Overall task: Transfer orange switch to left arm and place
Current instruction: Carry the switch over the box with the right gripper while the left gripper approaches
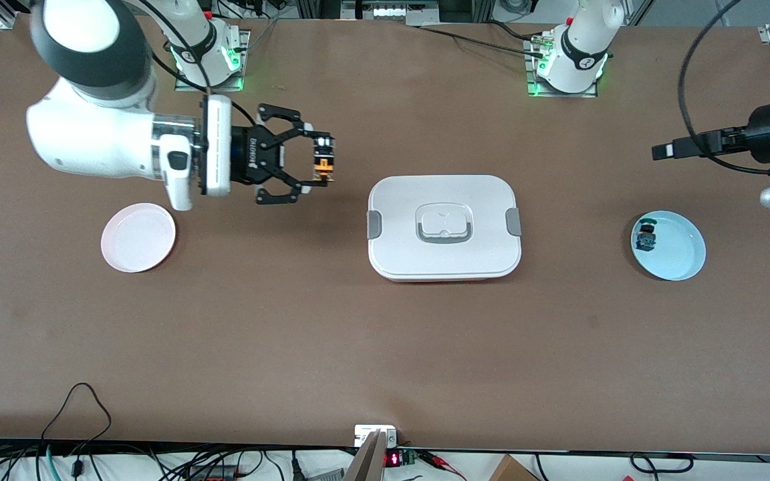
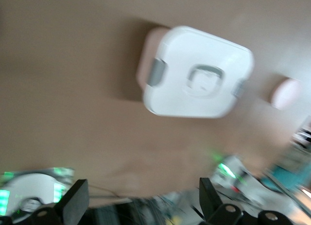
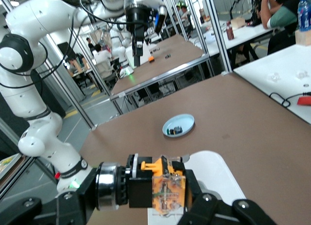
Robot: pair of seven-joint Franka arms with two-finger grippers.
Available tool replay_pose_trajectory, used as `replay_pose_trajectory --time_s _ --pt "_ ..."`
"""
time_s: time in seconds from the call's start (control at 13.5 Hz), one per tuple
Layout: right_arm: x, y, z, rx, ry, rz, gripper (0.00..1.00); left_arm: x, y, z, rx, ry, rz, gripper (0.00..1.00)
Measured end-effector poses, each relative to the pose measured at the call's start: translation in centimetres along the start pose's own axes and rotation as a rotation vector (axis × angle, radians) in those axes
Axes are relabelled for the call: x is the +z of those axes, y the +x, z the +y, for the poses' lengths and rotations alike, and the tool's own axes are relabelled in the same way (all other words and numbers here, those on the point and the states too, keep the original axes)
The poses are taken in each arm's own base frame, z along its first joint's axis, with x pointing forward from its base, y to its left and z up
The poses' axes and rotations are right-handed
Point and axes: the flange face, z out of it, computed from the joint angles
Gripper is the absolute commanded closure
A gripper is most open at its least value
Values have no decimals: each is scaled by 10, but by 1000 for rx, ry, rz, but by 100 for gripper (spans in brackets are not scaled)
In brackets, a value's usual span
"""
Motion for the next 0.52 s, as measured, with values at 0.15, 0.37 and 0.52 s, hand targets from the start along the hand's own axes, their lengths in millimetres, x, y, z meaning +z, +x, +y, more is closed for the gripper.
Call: replay_pose_trajectory --time_s 0.15,0.37,0.52 --pt "28 -2 0 13 30 119 95 17 36 -21 -11 -222 -137 0" --pt "69 -11 -1 21 44 237 95 70 83 -24 -5 -508 -316 0" --pt "88 -22 3 6 25 254 95 99 88 -2 53 -585 -365 0"
